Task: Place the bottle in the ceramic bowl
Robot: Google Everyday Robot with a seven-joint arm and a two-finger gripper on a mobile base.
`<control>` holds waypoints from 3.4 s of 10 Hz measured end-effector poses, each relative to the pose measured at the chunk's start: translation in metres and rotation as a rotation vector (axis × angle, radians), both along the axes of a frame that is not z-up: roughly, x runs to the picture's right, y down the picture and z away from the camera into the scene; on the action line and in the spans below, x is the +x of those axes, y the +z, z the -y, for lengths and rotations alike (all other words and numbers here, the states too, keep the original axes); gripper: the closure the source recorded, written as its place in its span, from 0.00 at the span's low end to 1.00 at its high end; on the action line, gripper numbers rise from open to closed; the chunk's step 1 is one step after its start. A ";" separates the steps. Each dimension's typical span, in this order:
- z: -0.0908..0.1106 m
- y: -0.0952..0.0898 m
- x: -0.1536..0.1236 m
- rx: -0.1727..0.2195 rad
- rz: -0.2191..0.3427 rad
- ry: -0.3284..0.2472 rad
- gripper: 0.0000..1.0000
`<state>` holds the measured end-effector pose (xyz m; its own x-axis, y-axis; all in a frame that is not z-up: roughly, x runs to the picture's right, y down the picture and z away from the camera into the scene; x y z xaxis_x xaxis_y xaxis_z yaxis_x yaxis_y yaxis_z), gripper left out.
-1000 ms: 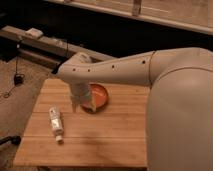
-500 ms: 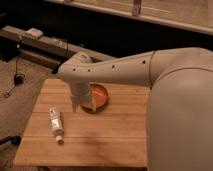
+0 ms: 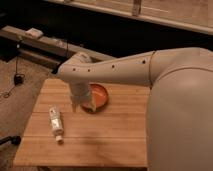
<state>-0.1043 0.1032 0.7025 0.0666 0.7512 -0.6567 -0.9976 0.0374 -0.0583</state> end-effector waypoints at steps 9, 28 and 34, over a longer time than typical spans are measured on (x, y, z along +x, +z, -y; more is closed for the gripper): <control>0.000 0.000 0.000 0.000 0.000 0.000 0.35; -0.067 0.080 -0.199 -0.057 0.332 -0.305 0.35; -0.073 0.111 -0.202 -0.084 0.303 -0.324 0.35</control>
